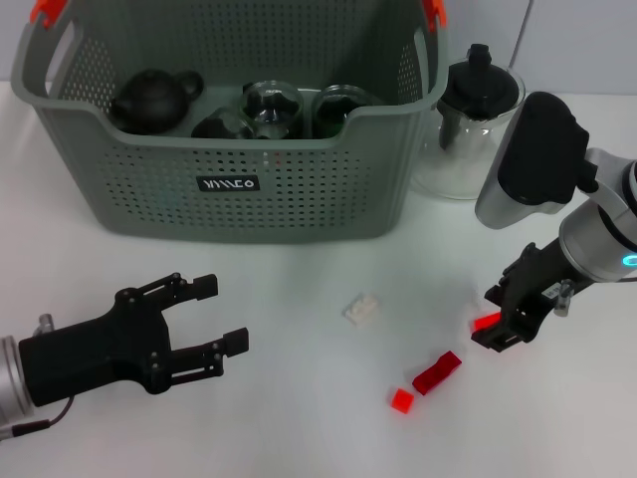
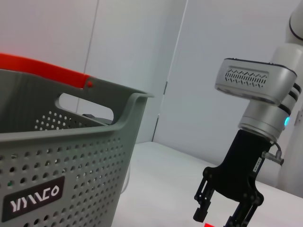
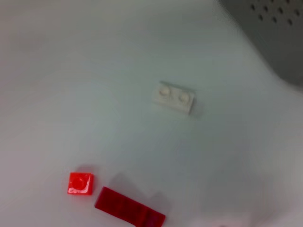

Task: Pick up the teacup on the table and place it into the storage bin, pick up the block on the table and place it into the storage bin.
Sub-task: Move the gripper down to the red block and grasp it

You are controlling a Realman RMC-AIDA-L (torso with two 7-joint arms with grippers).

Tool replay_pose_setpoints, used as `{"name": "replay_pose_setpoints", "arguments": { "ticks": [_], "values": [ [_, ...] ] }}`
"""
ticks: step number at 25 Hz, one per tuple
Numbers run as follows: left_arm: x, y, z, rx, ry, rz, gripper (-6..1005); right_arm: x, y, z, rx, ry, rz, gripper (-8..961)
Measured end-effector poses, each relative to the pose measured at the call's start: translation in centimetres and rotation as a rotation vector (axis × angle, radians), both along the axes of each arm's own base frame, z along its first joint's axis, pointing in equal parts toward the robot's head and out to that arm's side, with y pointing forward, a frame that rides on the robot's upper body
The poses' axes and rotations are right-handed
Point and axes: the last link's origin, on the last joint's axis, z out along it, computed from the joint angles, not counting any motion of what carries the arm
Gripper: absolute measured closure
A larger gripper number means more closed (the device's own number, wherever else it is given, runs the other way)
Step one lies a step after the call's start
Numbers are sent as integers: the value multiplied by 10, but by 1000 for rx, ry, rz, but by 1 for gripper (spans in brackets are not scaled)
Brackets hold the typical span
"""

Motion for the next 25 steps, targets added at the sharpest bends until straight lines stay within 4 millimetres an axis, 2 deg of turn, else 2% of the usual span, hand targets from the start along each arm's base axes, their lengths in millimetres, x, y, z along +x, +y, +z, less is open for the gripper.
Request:
{"name": "replay_pose_setpoints", "arguments": {
  "ticks": [10, 25],
  "values": [
    [-1, 0, 0, 1, 0, 6, 155, 12, -4, -6, -30, -17, -55, 430],
    [-1, -2, 0, -1, -5, 6, 155, 21, -1, -2, 37, -54, -103, 461]
  ]
}}
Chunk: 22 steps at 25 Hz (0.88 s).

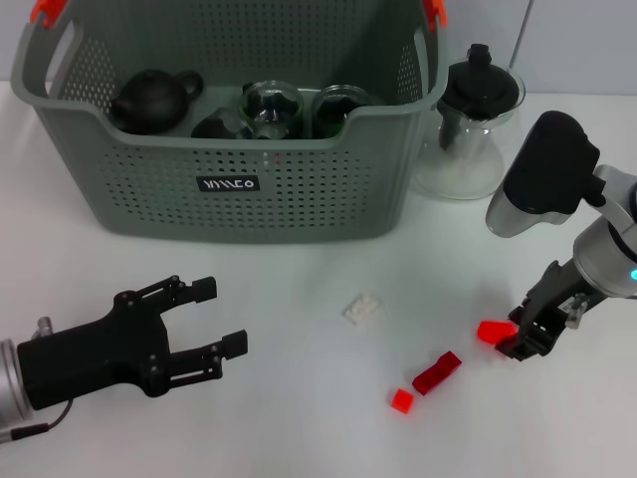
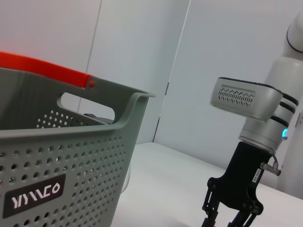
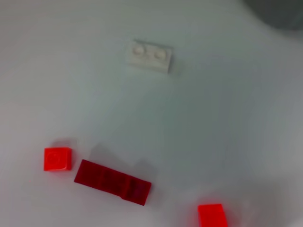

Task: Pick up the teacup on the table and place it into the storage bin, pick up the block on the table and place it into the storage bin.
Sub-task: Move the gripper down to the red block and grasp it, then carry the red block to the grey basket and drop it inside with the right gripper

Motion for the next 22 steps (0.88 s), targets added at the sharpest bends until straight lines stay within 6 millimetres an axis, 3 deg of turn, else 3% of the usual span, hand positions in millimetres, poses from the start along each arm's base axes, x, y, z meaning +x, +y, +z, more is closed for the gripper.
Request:
{"name": "replay_pose_setpoints", "arguments": {
  "ticks": [4, 10, 15, 18, 22],
  "values": [
    [0, 0, 0, 0, -1, 1, 155, 1, -1, -1, -8, 1, -12, 469],
    [0, -1, 0, -2, -3, -2, 155, 3, -2, 0, -7, 4, -18, 657],
    [0, -2, 0, -3, -5, -1, 155, -1, -6, 6, -32, 57, -36, 749],
    [0, -2, 0, -2, -5, 0, 155, -18, -9, 28, -58, 214, -16, 746],
    [-1, -2, 2, 7, -11, 6, 155, -54, -13, 79, -36, 511, 94, 743]
  ]
}}
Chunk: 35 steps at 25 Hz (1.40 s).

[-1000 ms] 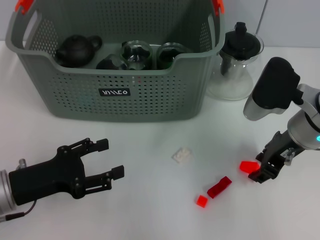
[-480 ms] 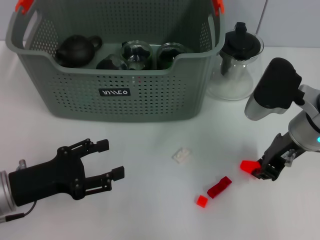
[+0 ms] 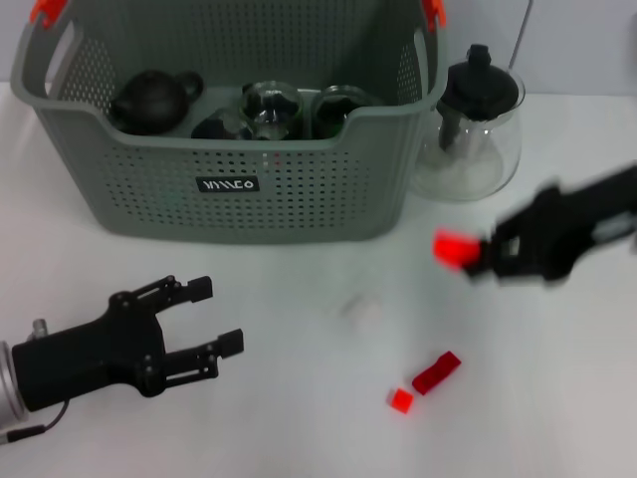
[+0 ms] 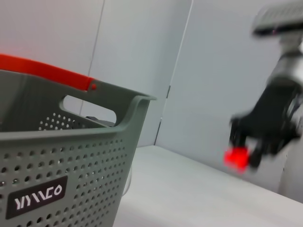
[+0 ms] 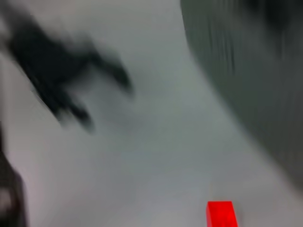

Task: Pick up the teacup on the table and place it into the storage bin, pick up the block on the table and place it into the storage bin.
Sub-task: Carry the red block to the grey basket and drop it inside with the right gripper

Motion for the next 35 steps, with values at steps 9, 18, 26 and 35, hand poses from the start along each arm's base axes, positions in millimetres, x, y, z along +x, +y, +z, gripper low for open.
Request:
{"name": "replay_pose_setpoints", "arguments": {
  "ticks": [9, 18, 26, 35],
  "values": [
    [1, 1, 2, 5, -8, -5, 155, -87, 32, 44, 298, 349, 228, 734],
    [1, 2, 2, 9, -18, 8, 156, -150, 109, -44, 411, 236, 103, 726],
    [2, 1, 2, 7, -23, 9, 156, -151, 140, -104, 450, 49, 37, 719],
    [3, 2, 1, 4, -28, 6, 155, -139, 139, -110, 450, 15, 17, 711]
  ]
}}
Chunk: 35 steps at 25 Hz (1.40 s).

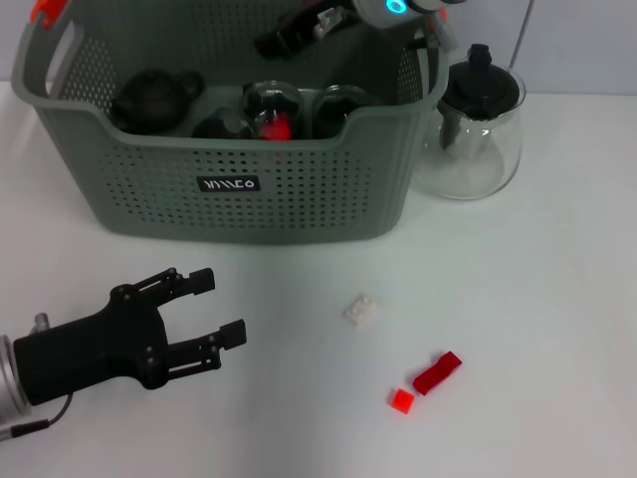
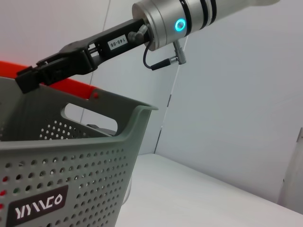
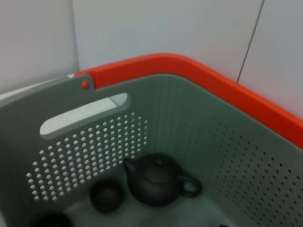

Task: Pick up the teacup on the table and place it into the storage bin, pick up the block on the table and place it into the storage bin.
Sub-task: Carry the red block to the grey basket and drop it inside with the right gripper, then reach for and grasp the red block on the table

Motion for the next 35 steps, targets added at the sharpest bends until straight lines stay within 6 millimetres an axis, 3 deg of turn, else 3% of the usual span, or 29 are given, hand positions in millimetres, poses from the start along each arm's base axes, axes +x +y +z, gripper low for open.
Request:
{"name": "replay_pose_setpoints", "arguments": {
  "ticks": [2, 3, 4, 7, 9, 10, 11, 12, 13, 14, 16, 18, 21, 26, 30, 33, 35],
  "values": [
    [0, 0, 0, 0, 0, -2, 155, -3, -1, 8, 1, 39, 7, 709],
    [0, 0, 0, 0, 0, -1, 155, -9, -4, 23, 7, 118, 28, 659],
    [0, 0, 0, 0, 1, -1, 155, -9, -4, 23, 7, 118, 28, 608],
    [-1, -1, 2, 3, -4, 1, 155, -18, -18, 59, 16, 285, 99, 457],
    [-1, -3, 3, 6, -8, 0, 155, -12, -39, 86, 17, 406, 200, 376],
    [-2, -5, 5, 6, -10, -10, 155, 2, -64, 110, 18, 504, 301, 336],
    [-2, -7, 6, 6, -10, -15, 156, 13, -79, 121, 7, 541, 344, 296],
    [-3, -9, 7, 6, -8, -25, 156, 13, -79, 121, 7, 541, 344, 255],
    [-3, -11, 9, 8, -6, -38, 156, 31, -104, 138, -30, 578, 403, 215],
    [-3, -13, 10, 8, -6, -48, 156, 40, -115, 145, -54, 575, 417, 191],
    [-3, -15, 14, 10, -4, -65, 156, 60, -140, 157, -140, 532, 406, 144],
    [-4, -16, 16, 14, -2, -65, 156, 68, -150, 161, -178, 497, 391, 96],
    [-5, -16, 18, 22, -1, -58, 156, 91, -174, 173, -278, 363, 292, 106],
    [-9, -15, 22, 46, -1, -36, 156, 111, -179, 175, -381, 108, 34, 151],
    [-9, -16, 23, 50, -9, -31, 155, 120, -172, 145, -433, -146, -79, 202],
    [-9, -15, 23, 47, -13, -23, 155, 116, -166, 115, -484, -237, -122, 250],
    [-9, -15, 22, 46, -13, -19, 155, 115, -164, 109, -495, -245, -149, 295]
  ]
}}
